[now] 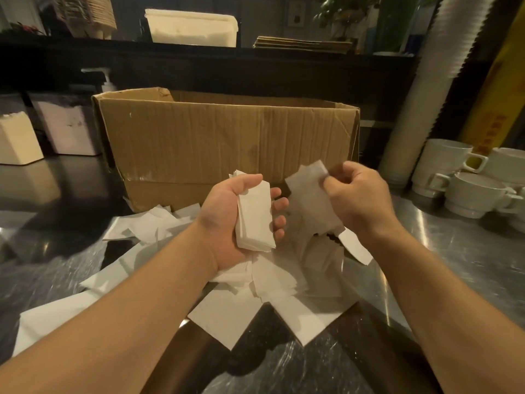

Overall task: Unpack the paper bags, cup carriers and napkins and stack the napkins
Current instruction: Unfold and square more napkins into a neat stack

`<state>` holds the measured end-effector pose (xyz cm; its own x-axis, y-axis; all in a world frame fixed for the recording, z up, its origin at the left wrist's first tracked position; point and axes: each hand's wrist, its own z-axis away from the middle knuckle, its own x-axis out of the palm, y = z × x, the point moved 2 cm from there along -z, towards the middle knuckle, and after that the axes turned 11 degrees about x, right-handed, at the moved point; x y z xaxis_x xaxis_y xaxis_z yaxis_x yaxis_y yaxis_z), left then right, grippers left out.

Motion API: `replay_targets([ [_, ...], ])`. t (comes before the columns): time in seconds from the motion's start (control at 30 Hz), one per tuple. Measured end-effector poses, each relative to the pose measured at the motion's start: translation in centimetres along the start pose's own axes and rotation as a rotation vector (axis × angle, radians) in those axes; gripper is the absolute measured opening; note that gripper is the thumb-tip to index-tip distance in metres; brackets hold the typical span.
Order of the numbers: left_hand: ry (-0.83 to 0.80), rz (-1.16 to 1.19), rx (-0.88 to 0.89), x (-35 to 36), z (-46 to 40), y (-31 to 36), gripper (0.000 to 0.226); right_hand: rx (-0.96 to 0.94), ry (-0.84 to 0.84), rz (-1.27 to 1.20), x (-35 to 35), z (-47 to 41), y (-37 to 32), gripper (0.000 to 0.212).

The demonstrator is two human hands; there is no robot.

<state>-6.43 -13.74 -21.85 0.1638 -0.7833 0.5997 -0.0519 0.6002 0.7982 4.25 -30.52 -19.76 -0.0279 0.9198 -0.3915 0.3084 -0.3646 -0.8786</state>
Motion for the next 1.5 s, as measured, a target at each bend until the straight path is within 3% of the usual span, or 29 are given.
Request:
replay_targets([
  [0.07,0.012,0.015,0.02,0.0,0.0,0.1,0.038,0.079,-0.044,-0.191,-0.4,0.1,-0.5,0.009],
  [0.2,0.057,0.074,0.079,0.1,-0.2,0.4,0.031,0.385,-0.348,-0.618,-0.9,0.2,-1.2,0.018],
  [0.37,0.083,0.125,0.112,0.0,-0.4,0.5,0.03,0.508,-0.552,-0.534,-0.7,0.4,-0.7,0.028],
  [0.47,0.09,0.137,0.111,0.0,-0.4,0.5,0.03,0.495,-0.443,-0.361,-0.4,0.1,-0.4,0.017],
  [0.57,0.07,0.111,0.088,0.0,-0.3,0.5,0.038,0.314,-0.255,0.021,0.2,-0.1,-0.1,0.012],
  [0.67,0.067,0.109,0.075,-0.1,-0.4,0.4,0.039,0.18,-0.17,0.165,0.6,0.1,0.0,0.01],
  [0.8,0.074,0.081,0.056,-0.3,-0.4,0.3,0.033,0.226,-0.112,-0.066,-0.5,-0.1,-0.6,0.002],
  [0.9,0.077,0.059,0.044,-0.3,-0.4,0.2,0.03,0.434,-0.246,-0.452,-1.0,0.3,-1.0,0.011],
  [0.97,0.091,0.062,0.035,-0.2,-0.4,0.2,0.03,0.508,-0.348,-0.557,-1.1,0.6,-1.2,0.013],
  [1.07,0.118,0.07,0.042,-0.3,-0.5,0.3,0.033,0.524,-0.411,-0.504,-1.0,1.1,-1.5,0.01],
  [1.2,0.124,0.088,0.065,-0.3,-0.5,0.4,0.032,0.454,-0.308,-0.316,-1.3,1.3,-1.9,0.012],
  [1.4,0.111,0.064,0.102,-0.6,-0.8,0.5,0.031,0.405,-0.233,-0.403,-1.7,1.4,-2.5,0.016],
  [1.5,0.119,0.059,0.11,-0.5,-0.7,0.5,0.029,0.434,-0.283,-0.425,-1.6,1.5,-2.7,0.011],
])
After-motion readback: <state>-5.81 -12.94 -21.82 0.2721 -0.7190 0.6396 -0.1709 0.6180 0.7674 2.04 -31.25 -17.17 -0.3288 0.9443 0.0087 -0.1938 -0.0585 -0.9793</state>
